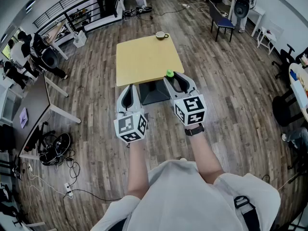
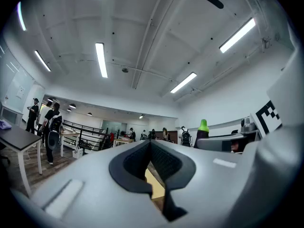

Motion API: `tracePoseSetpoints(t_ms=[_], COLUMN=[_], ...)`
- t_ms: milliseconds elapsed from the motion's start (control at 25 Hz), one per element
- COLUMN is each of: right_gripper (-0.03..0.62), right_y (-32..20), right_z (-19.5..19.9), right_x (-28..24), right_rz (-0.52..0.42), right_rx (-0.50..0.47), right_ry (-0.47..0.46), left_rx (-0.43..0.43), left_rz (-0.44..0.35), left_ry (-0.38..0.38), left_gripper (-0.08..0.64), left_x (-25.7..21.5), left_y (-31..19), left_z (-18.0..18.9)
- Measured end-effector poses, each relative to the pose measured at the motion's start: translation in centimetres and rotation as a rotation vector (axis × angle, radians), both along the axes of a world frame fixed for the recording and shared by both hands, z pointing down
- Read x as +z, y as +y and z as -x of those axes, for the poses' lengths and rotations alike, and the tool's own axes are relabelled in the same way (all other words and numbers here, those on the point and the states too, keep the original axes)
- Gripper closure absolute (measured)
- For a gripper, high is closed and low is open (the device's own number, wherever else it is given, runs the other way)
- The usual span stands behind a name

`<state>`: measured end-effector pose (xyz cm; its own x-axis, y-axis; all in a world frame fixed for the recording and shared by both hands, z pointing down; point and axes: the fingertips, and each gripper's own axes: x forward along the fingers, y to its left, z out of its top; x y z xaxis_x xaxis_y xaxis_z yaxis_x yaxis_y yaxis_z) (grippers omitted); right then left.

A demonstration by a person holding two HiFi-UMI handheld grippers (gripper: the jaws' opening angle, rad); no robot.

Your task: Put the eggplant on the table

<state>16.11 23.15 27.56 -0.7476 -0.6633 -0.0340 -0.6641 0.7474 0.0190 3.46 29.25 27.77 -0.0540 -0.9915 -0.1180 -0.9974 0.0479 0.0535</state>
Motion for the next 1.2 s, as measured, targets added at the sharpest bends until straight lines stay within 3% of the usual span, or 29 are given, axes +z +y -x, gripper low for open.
tracePoseSetpoints(t_ms=[280, 600, 760, 880, 1200], right_gripper=[0.448, 0.449, 0.449, 0.449, 0.449], right_y=[-0.4, 0.3, 0.2, -0.4, -5.3], right_z=[-2.6, -6.3, -7.6, -7.5, -5.9], right_x=[-1.0, -2.1, -1.6, -0.9, 1.0], right_rz=[-0.020, -0.027, 0.004, 0.049, 0.068], right_rx=[-0.010, -0.034, -0.025, -0.053, -0.007], right_ry=[-0.010, -0.021, -0.040, -0.071, -0.069], left_rx=[0.018, 0.001, 0.028, 0.030, 0.018], left_rz=[0.006, -0.073, -0.042, -0.022, -0.015], left_ry=[0.037, 0.041, 0.028, 0.033, 0.012], left_gripper=[0.552, 0.552, 0.552, 0.552, 0.552], left_x=[-0.5, -1.6, -0.4, 0.0, 1.9], left_y=[-0.5, -0.7, -0.8, -1.2, -4.8], left_z=[-3.0, -6.7, -8.5, -8.4, -6.3])
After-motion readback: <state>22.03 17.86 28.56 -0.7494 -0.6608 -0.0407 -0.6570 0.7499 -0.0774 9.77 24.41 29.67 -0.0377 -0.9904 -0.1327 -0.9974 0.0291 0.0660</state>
